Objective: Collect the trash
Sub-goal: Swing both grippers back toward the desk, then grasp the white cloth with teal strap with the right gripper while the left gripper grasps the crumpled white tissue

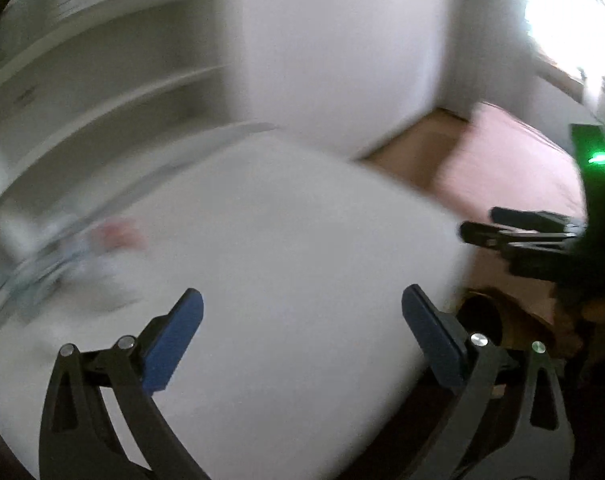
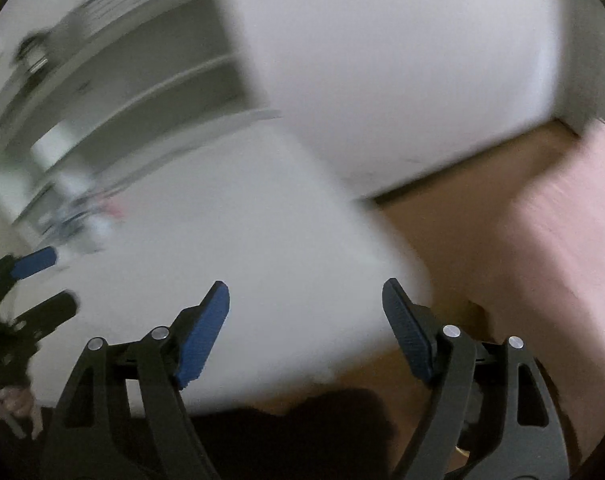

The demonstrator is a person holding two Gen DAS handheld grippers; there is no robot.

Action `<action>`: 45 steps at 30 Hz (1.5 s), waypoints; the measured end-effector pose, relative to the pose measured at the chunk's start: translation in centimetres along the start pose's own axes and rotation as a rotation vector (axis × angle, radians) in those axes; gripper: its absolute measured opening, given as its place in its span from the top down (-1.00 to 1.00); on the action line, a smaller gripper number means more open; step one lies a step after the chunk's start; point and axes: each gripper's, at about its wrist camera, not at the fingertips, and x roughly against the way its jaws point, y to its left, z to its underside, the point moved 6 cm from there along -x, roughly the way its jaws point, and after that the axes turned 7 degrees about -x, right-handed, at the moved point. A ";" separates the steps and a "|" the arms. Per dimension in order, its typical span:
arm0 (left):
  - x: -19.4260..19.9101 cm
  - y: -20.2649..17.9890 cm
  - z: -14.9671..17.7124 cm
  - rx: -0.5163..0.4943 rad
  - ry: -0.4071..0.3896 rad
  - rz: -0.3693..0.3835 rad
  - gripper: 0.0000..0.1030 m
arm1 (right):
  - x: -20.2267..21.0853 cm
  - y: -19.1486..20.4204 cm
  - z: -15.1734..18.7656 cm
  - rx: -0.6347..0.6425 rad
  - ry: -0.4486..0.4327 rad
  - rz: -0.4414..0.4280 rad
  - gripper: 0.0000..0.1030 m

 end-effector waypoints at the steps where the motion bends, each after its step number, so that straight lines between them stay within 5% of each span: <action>1: 0.4 3.3 1.1 0.064 0.014 -0.051 -0.86 | -1.7 4.2 -0.5 0.053 0.034 -0.080 -0.49; 5: 2.5 13.1 5.6 0.268 0.031 -0.193 -0.86 | -5.4 14.2 -0.7 0.224 0.120 -0.215 -0.47; 9: 3.7 18.2 9.1 0.412 0.053 -0.232 -0.86 | -8.9 20.7 -0.6 0.338 0.182 -0.271 -0.47; 18: 3.7 20.2 11.6 0.479 0.084 -0.253 -0.86 | -14.3 26.6 -0.7 0.449 0.255 -0.237 -0.38; 20: 2.9 20.5 11.3 0.476 0.089 -0.247 -0.87 | -15.0 27.3 -0.7 0.464 0.255 -0.226 -0.22; 22: 2.2 20.6 10.7 0.469 0.089 -0.245 -0.87 | -14.9 26.8 -0.3 0.471 0.258 -0.211 0.37; 25: 0.8 20.8 9.8 0.462 0.095 -0.254 -0.87 | -14.1 26.5 -0.2 0.466 0.273 -0.238 0.65; 37: -4.4 19.5 7.1 0.417 0.119 -0.244 -0.86 | -8.7 21.6 0.2 0.413 0.245 -0.267 0.66; 40: -4.7 19.1 6.9 0.399 0.126 -0.258 -0.52 | -8.0 19.9 0.1 0.389 0.239 -0.257 0.66; 41: -4.8 18.9 6.9 0.392 0.137 -0.256 -0.23 | -7.6 19.2 0.1 0.380 0.234 -0.252 0.66; 45: -4.2 16.2 5.3 0.332 0.116 -0.228 -0.11 | -5.8 15.9 -0.9 0.322 0.188 -0.225 0.66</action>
